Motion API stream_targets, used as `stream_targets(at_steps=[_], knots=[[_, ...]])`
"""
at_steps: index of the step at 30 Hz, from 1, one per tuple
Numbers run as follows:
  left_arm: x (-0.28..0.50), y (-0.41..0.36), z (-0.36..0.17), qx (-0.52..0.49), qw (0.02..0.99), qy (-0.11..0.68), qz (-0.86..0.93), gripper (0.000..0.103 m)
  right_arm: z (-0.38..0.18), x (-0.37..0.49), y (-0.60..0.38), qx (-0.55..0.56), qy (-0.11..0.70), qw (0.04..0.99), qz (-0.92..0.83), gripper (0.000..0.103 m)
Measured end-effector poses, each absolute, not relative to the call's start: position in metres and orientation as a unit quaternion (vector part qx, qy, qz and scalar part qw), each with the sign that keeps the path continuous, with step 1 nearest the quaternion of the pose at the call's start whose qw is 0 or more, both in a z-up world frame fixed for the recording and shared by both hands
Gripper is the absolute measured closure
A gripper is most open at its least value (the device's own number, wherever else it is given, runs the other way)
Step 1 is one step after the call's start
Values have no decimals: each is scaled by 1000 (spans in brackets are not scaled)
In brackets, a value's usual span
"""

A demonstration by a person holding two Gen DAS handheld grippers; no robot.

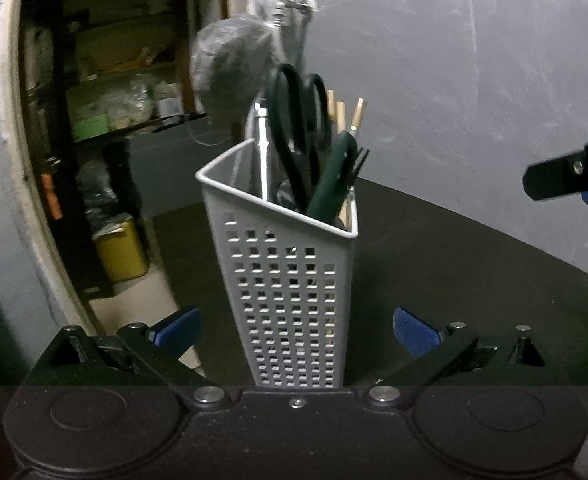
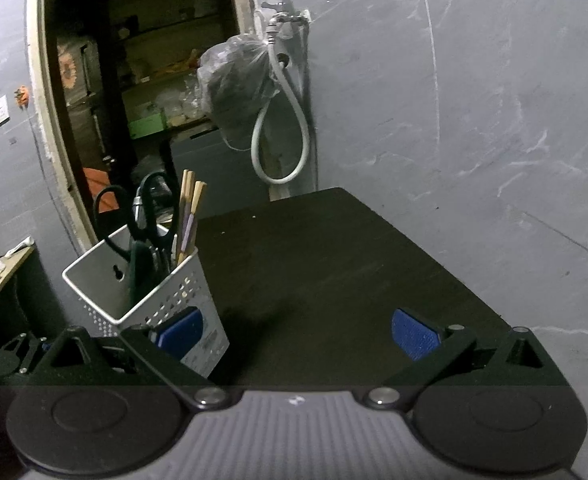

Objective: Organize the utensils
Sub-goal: 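Lower the caddy with the left tool and set it on the table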

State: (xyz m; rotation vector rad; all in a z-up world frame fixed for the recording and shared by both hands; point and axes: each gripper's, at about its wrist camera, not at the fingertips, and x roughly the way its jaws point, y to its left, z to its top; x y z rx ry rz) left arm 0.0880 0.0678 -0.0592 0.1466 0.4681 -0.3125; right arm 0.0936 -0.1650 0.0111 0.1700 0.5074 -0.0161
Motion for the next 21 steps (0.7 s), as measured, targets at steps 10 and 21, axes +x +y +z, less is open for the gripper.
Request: stream_targets(at_steps=[10,21], knots=[[36,73,-37,30,971,220,-83,1,8,72,-179,79,241,967,36,0],[-16,84,-12,7,973,227,-40,1,1,39,-180,78,248,962,80,0]])
